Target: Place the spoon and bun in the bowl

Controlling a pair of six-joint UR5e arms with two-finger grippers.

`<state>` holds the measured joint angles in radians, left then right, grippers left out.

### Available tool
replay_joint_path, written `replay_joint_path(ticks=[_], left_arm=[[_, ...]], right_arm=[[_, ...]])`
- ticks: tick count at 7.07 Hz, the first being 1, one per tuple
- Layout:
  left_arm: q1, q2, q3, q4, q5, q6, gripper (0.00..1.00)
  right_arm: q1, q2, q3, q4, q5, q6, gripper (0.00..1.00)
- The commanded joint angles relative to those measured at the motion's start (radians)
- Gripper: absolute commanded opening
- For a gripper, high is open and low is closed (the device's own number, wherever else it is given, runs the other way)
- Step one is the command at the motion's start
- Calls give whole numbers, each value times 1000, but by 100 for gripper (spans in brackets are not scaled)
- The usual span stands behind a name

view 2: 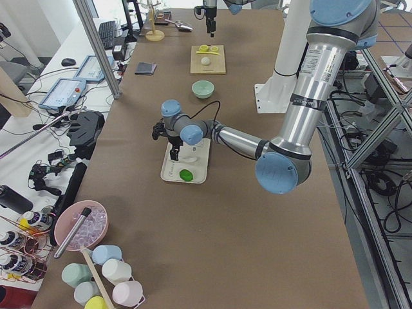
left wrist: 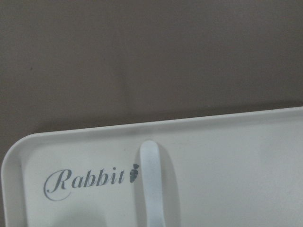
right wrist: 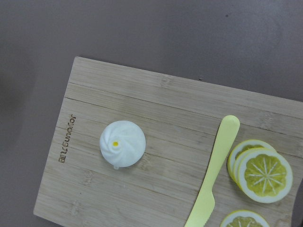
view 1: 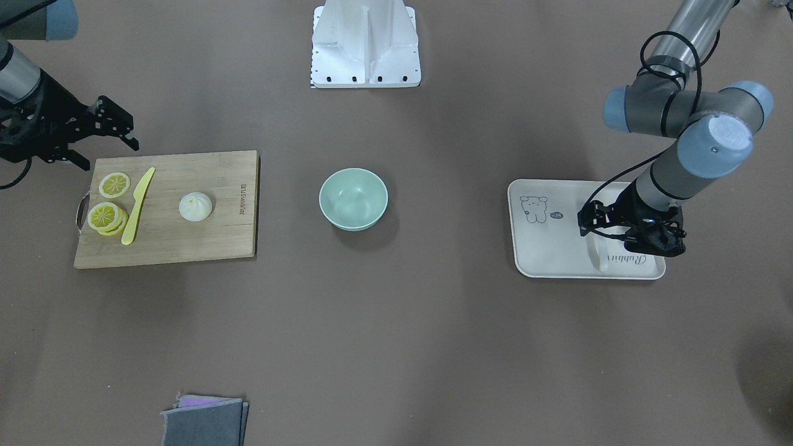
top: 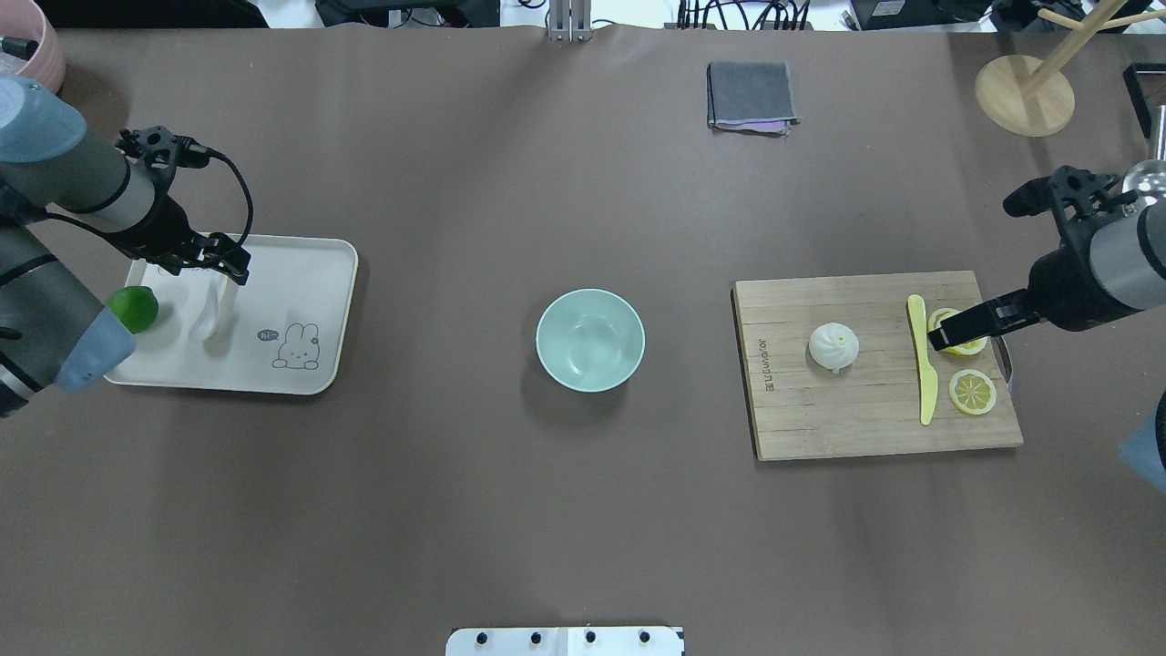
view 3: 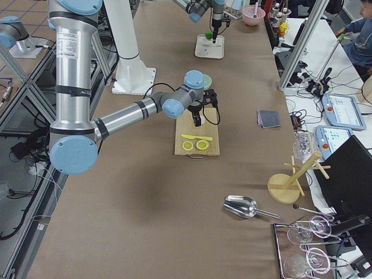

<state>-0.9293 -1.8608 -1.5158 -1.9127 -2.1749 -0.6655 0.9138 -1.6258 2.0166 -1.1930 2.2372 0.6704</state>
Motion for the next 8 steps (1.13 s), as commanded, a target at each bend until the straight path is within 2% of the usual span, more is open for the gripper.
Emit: replay_joint_path(ticks=[1, 3, 4, 5, 7, 8], left_arm=[[10, -4, 29, -5, 24, 7, 83], [12, -6, 45, -5, 24, 9, 75], [12, -6, 45, -5, 24, 7, 65], [12, -6, 45, -5, 24, 4, 52], [12, -8, 45, -5, 24, 3, 8], [12, -9, 45, -6, 24, 3, 0]], right_arm=[[-41, 4, 16, 7, -41, 32, 98], [-52, 4, 20, 7, -42, 34, 98], [-56, 4, 20, 7, -42, 32, 98], [-59, 6, 20, 7, -42, 32, 98], [-62, 6, 20, 7, -44, 32, 98], [-62, 6, 22, 7, -44, 34, 98]])
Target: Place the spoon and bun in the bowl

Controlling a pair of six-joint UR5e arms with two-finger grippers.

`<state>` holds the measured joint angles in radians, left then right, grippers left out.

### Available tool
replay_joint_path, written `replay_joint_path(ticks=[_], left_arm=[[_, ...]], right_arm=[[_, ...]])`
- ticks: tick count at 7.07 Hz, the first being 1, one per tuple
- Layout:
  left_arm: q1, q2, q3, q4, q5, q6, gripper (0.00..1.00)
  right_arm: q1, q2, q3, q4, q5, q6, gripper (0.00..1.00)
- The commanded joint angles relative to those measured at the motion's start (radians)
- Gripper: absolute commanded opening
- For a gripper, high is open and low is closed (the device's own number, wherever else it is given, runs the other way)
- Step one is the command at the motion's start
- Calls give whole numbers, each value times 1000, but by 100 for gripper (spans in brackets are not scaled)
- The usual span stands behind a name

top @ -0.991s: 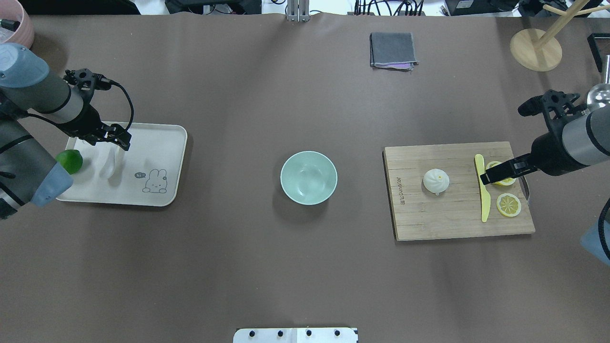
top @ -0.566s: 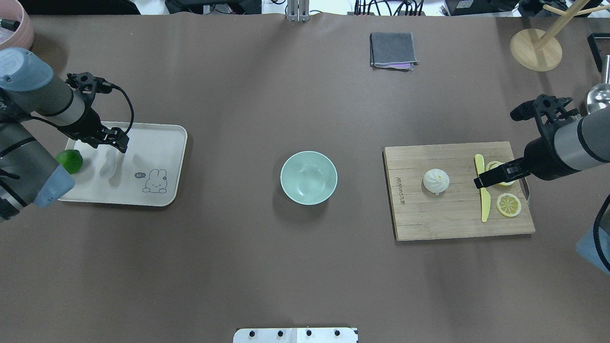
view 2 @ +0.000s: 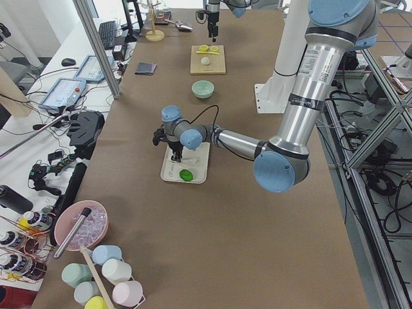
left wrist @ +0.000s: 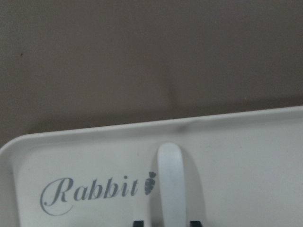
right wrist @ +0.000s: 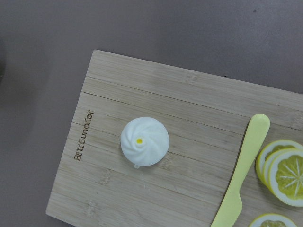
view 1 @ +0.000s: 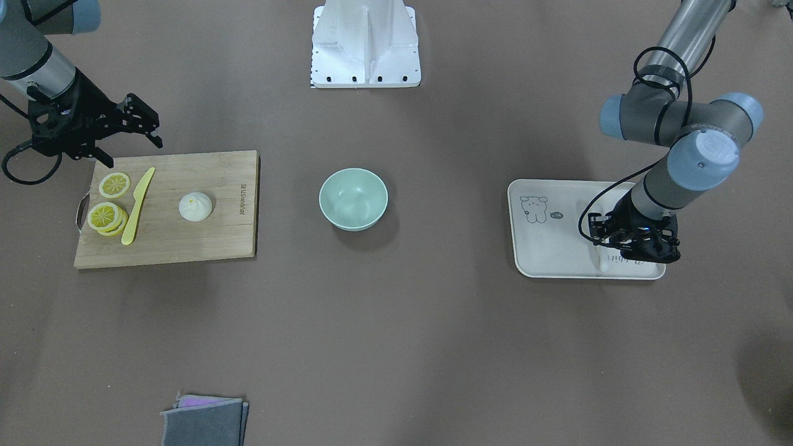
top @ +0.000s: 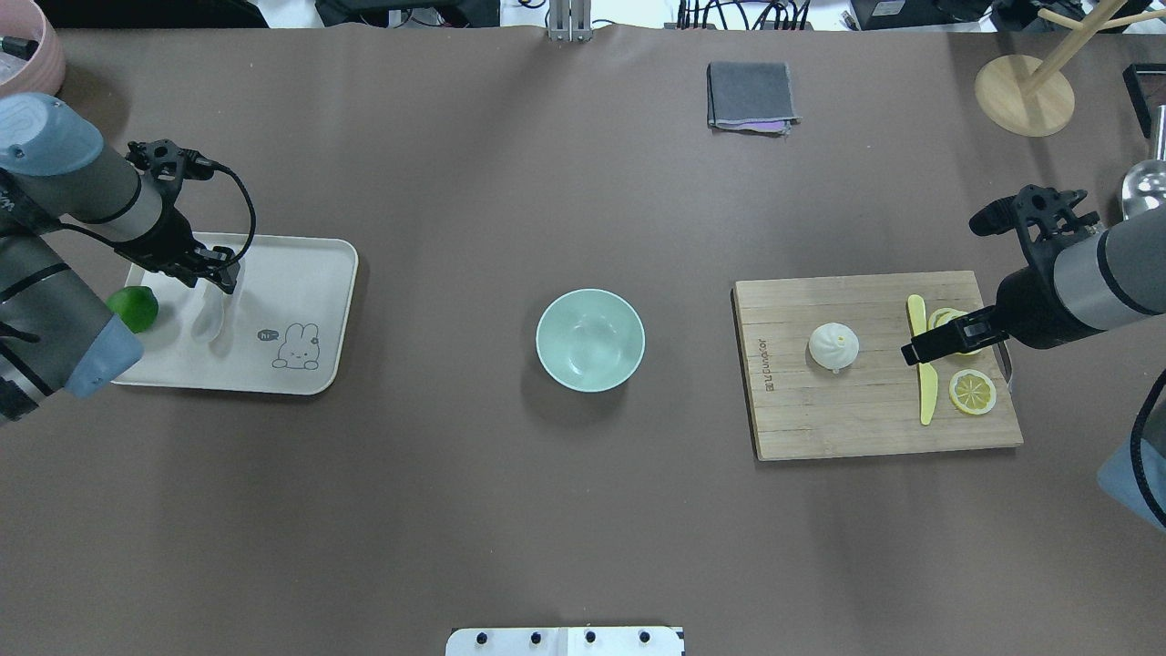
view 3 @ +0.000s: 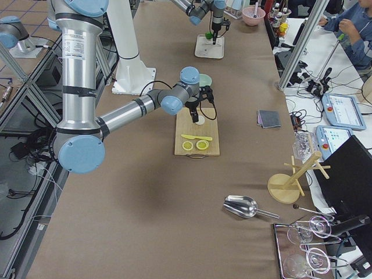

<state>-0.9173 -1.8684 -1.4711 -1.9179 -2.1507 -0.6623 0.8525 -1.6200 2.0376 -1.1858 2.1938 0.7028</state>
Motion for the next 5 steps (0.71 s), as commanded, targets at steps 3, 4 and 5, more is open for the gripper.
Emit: replay_joint_path(ticks=[3, 4, 5], left_arm=[[-2, -3, -82, 8, -21, -11, 0], [-2, -5, -139, 13, -67, -49, 0], [-2, -29, -171, 13, -90, -107, 0]], right_arm=[[-1, -1, 0, 0, -3, 1, 98], [-6, 0, -2, 0, -11, 1, 98], [-30, 0, -10, -2, -53, 1, 98]])
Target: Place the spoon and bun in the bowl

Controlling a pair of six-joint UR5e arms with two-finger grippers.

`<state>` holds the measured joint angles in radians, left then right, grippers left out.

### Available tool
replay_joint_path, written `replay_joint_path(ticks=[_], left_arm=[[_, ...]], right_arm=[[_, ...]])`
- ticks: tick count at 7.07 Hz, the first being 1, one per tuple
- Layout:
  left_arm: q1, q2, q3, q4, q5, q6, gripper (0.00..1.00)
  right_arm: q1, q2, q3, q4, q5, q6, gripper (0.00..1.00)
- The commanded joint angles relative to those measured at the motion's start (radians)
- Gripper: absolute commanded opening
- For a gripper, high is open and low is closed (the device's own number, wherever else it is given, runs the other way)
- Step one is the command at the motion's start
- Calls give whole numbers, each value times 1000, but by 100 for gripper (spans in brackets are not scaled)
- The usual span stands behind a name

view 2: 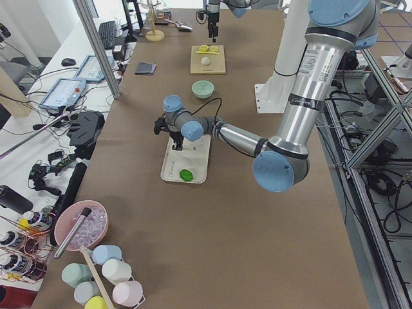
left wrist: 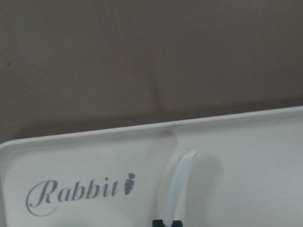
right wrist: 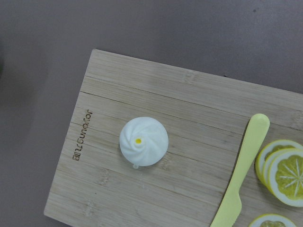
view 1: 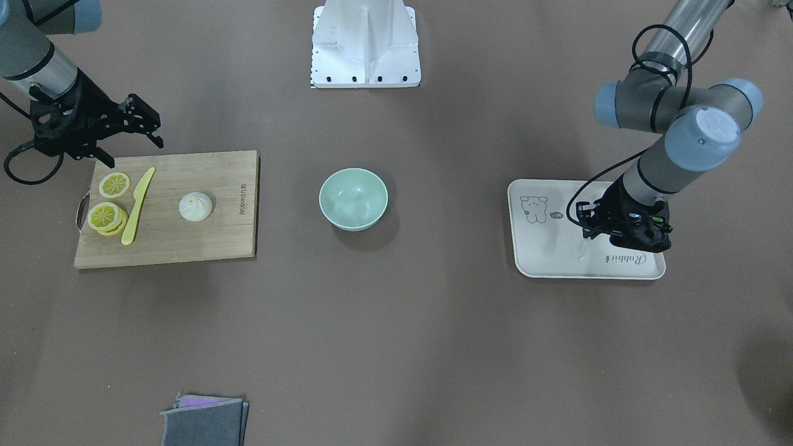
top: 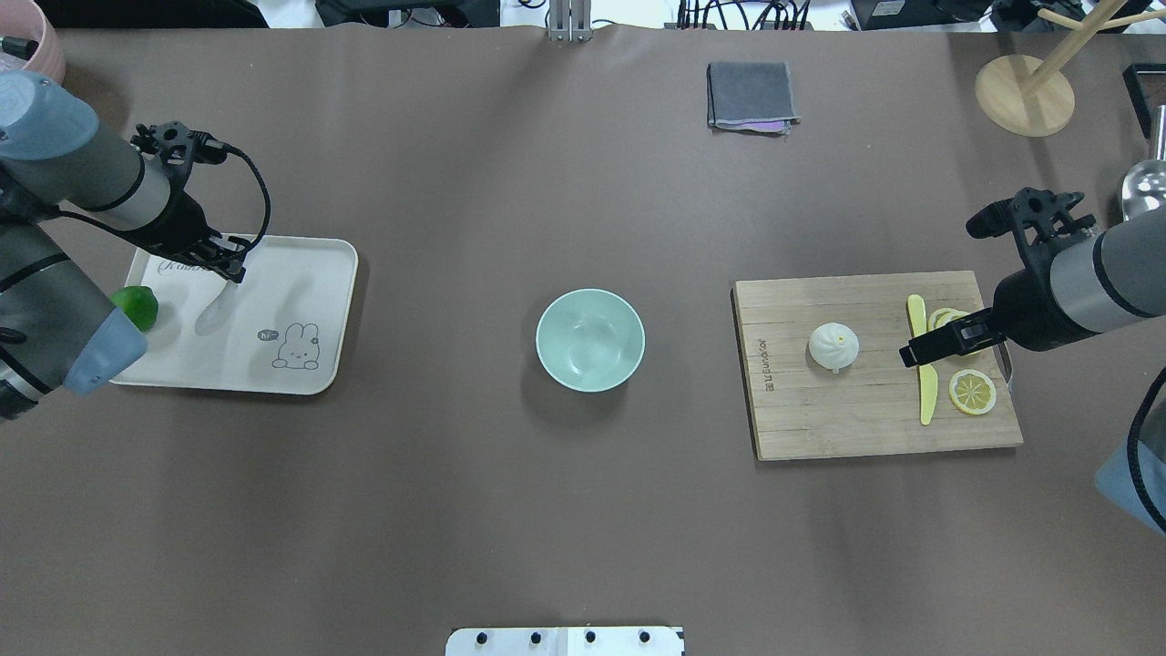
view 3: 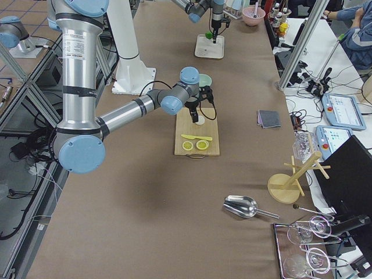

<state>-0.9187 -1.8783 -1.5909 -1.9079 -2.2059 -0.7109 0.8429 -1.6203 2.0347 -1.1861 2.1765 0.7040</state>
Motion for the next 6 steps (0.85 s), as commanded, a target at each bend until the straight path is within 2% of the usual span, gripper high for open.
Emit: replay_joint_path(ticks=[1, 2, 3, 6], left_arm=[[1, -71, -64, 3, -35, -127, 0], [48, -155, -64, 3, -34, -280, 0], [143, -226, -57, 3, -14, -388, 0], [271, -346, -57, 1, 167, -550, 0]], right_arm=[[-56, 8, -10, 0, -85, 0, 98], [-76, 39, -24, -3, -93, 26, 98], [-123, 87, -43, -1, -134, 119, 97], [-175, 141, -83, -1, -236, 137, 90]])
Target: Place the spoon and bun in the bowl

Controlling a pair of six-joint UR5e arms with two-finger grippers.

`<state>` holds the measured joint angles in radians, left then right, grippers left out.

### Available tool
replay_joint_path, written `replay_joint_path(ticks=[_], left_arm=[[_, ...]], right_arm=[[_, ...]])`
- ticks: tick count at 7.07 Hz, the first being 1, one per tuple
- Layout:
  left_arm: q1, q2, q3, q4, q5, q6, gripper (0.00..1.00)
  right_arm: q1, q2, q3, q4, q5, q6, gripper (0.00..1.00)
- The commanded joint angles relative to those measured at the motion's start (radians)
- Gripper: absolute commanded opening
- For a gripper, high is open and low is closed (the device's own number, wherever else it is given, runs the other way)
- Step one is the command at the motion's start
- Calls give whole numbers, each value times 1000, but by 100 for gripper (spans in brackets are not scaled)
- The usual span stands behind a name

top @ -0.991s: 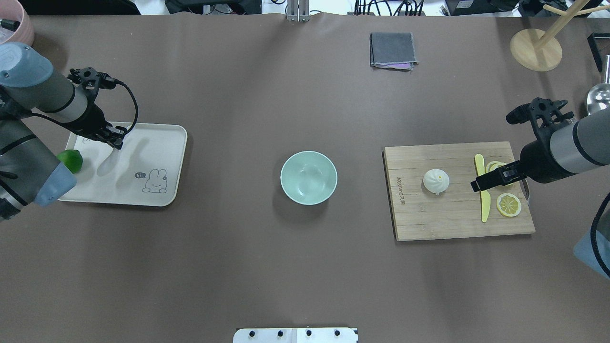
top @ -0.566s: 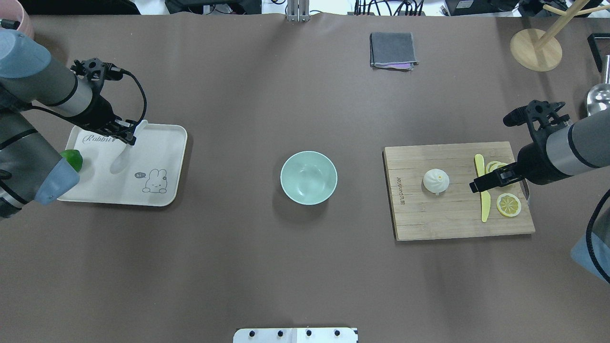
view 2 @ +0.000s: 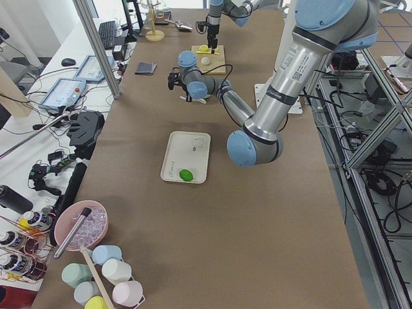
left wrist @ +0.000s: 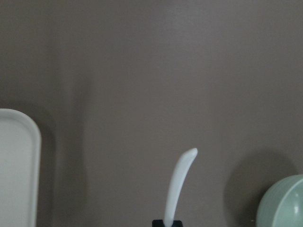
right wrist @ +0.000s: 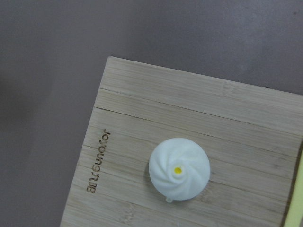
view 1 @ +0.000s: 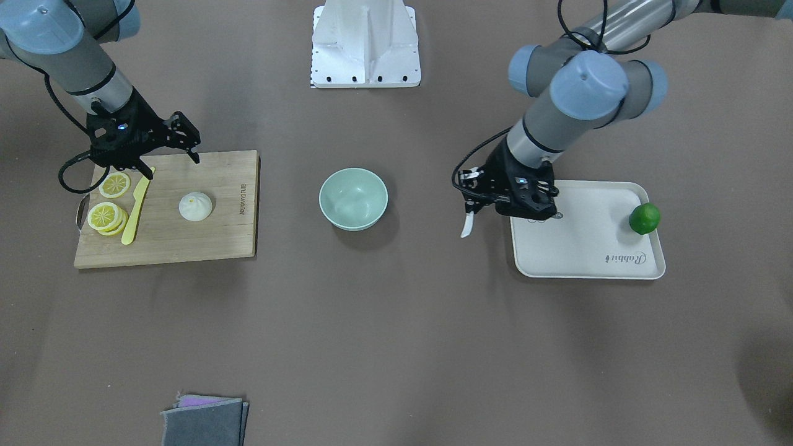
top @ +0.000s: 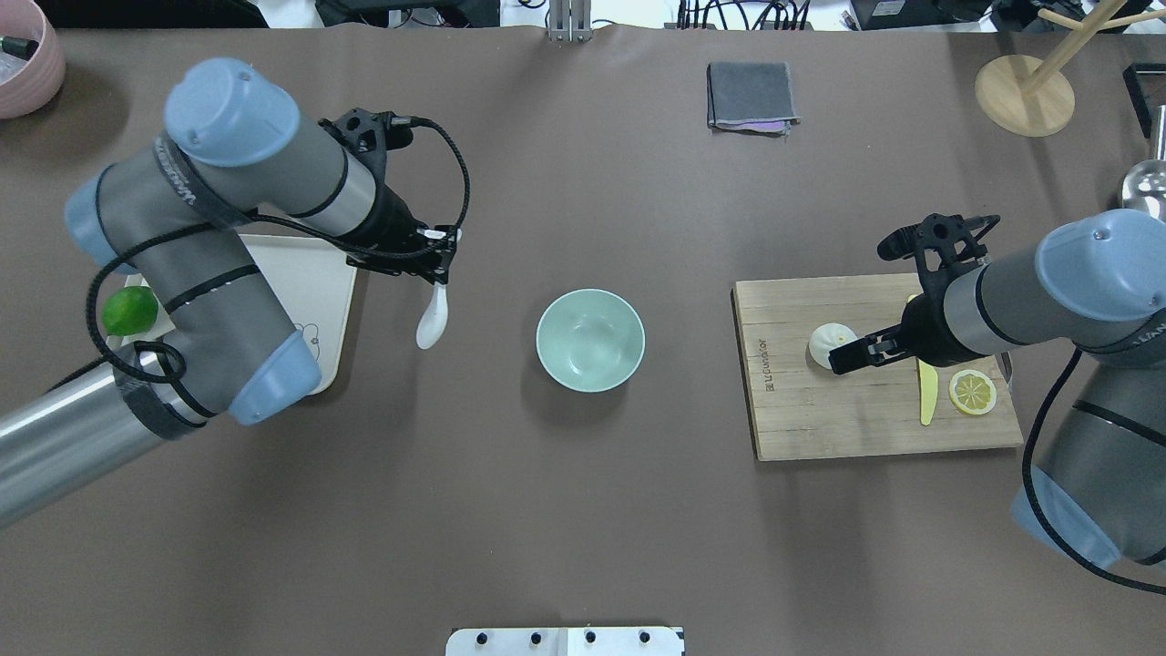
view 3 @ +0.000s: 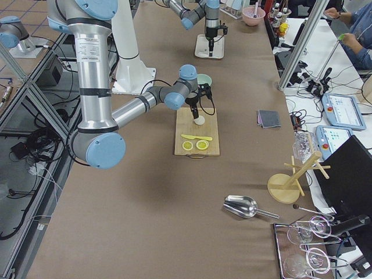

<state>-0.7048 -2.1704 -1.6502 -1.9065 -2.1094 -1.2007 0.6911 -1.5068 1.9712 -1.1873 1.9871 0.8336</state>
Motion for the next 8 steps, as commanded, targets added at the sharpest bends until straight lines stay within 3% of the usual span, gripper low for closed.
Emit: replay_joint_path(ticks=[1, 3, 6, 8], left_arm=[[88, -75, 6, 1, 107, -68, 0], [141, -151, 44, 0, 150, -138, 0], [200, -241, 159, -16, 262, -188, 0], [200, -258, 208, -55, 296, -183, 0]], right_arm=[[-24, 34, -25, -3, -51, 7, 87], [-33, 57, -102, 3, -103, -4, 81], [-35, 85, -130, -1, -105, -5, 76], [-41, 91, -140, 0, -106, 2, 63]])
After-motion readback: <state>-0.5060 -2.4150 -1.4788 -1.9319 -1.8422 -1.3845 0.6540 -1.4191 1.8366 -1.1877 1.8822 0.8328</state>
